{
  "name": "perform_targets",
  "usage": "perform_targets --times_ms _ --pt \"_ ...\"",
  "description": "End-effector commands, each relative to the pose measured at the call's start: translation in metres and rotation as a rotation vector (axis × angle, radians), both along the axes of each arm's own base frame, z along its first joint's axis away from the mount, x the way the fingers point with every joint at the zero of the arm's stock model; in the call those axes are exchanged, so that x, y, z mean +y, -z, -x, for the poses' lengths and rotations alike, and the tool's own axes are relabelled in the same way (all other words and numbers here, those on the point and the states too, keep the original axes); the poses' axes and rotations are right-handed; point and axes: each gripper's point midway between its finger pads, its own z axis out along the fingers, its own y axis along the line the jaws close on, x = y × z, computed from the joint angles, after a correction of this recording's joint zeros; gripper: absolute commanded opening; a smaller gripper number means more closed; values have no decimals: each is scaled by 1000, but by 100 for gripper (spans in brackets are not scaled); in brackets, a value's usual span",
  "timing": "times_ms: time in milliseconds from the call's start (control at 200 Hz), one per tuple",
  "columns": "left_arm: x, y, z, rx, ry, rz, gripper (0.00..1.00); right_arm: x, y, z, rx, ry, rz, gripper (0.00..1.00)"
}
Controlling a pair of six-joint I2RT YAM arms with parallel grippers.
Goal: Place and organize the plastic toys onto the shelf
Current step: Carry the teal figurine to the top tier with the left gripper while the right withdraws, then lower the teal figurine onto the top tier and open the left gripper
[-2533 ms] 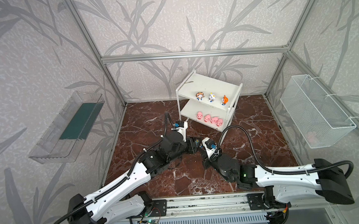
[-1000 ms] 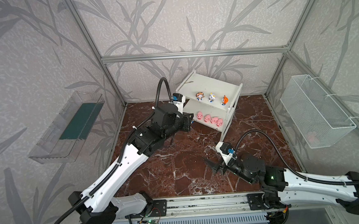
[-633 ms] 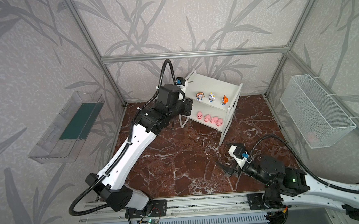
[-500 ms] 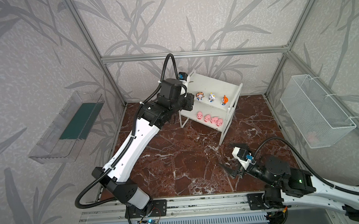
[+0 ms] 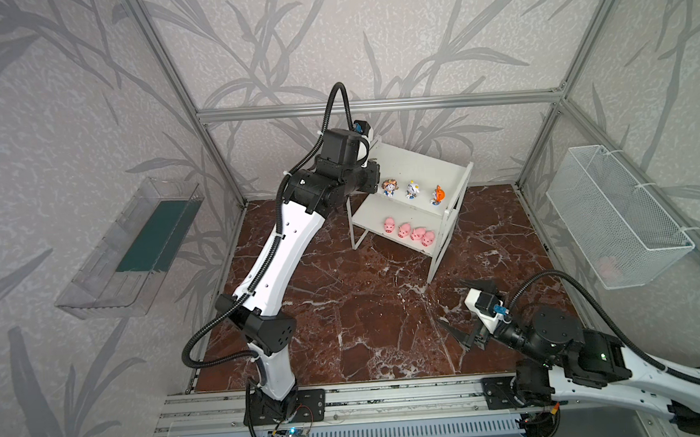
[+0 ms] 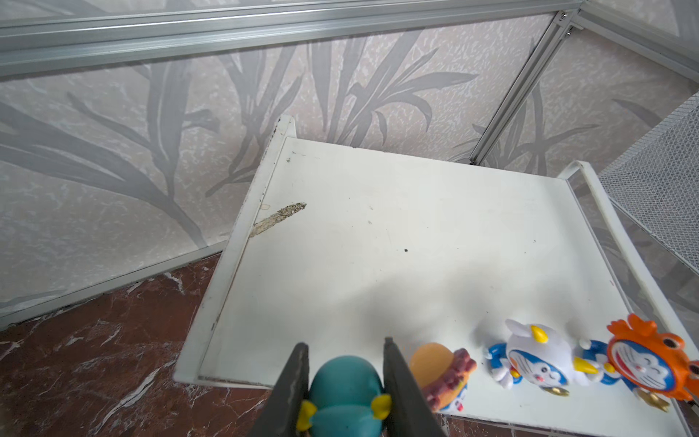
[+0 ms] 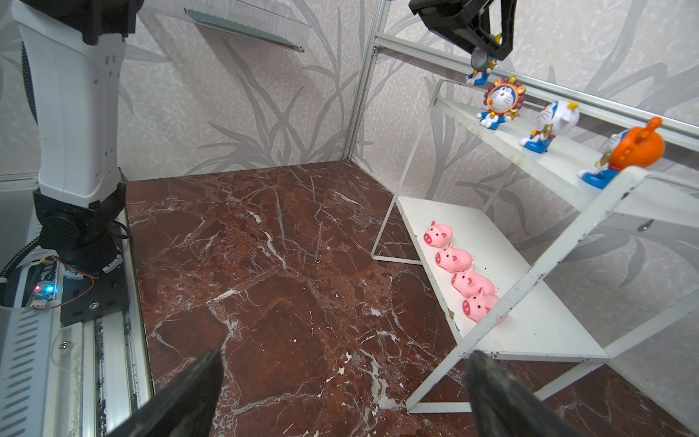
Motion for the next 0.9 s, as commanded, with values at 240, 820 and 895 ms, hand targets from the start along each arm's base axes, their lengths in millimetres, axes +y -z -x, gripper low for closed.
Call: perform_targets --times_ms 240,820,895 --pt "5 10 -7 38 18 -25 23 -4 -9 -4 -21 28 -4 99" --pt "1 23 -18 56 22 -35 28 -4 -19 -2 -49 15 -37 99" --pt "0 25 -18 59 23 -35 29 -6 -27 -1 -65 12 -55 99"
